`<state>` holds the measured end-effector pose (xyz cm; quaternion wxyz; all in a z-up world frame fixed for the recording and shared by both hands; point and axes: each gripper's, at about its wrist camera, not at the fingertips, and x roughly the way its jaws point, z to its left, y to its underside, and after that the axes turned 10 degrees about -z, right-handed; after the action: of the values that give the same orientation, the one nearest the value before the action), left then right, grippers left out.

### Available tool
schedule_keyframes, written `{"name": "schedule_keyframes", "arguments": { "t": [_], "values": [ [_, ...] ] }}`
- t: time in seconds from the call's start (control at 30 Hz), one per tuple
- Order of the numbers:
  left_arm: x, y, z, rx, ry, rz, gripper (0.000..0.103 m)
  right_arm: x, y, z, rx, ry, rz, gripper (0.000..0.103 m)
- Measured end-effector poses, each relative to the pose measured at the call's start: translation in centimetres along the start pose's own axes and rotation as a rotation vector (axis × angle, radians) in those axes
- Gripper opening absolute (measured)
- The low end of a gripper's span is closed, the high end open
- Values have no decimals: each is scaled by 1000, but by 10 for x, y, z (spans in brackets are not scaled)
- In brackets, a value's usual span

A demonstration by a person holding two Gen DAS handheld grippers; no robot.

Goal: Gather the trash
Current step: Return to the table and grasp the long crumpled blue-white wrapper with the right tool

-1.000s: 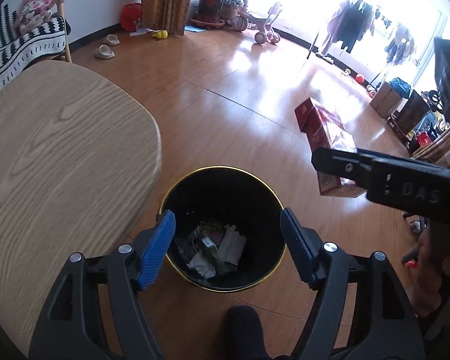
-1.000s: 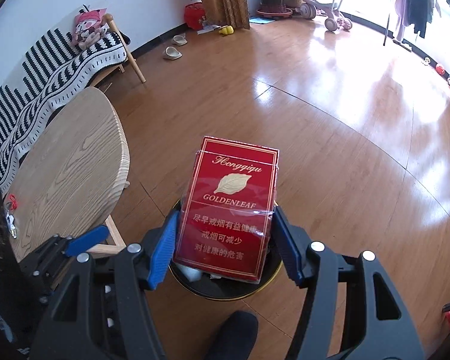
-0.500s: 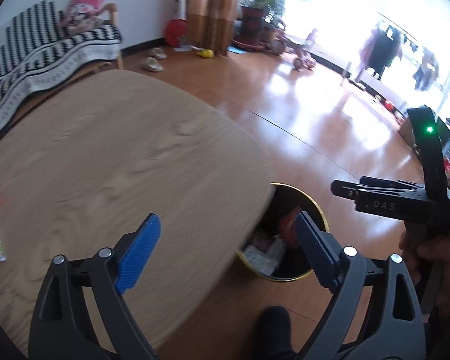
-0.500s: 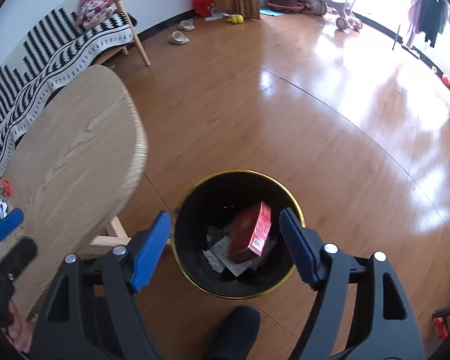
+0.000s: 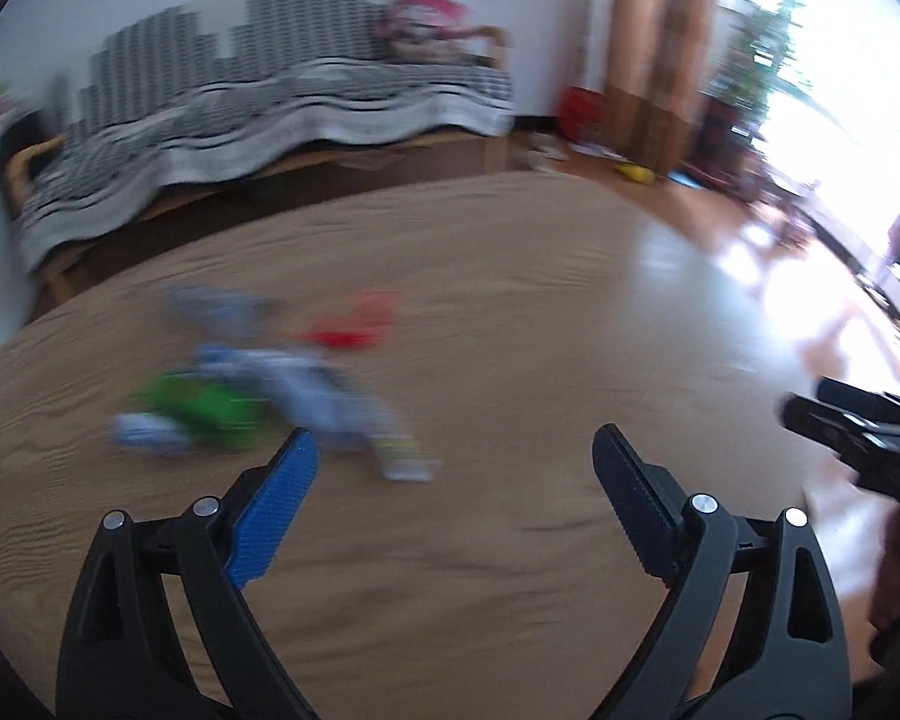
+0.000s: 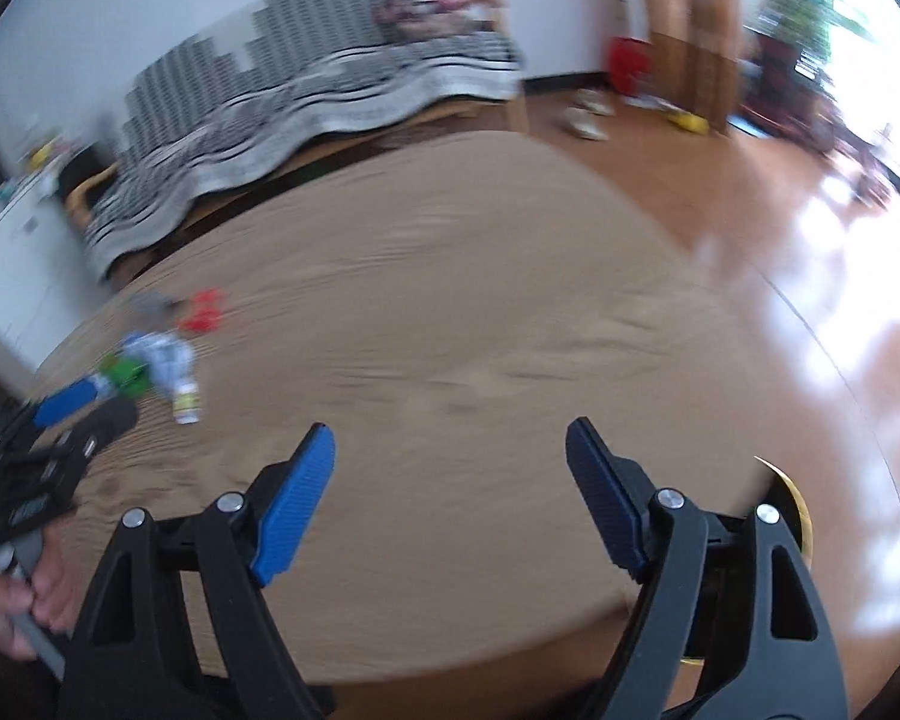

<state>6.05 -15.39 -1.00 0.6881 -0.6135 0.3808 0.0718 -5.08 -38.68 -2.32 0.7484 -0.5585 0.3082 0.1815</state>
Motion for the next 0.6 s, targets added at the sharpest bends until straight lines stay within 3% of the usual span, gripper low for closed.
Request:
{"name": "schedule_keyframes", "arguments": {
  "t": [0.13, 0.27, 0.6],
  "values": [
    [7, 6, 81, -35, -122, 10, 90, 36, -6, 74, -91, -113, 32, 77],
    [18, 17, 130, -9, -183, 40, 90, 71, -6, 132, -179, -165, 54, 77],
    [36, 33, 175, -8, -175, 57, 90, 154, -8, 215, -321, -178, 71, 65]
  ]
}}
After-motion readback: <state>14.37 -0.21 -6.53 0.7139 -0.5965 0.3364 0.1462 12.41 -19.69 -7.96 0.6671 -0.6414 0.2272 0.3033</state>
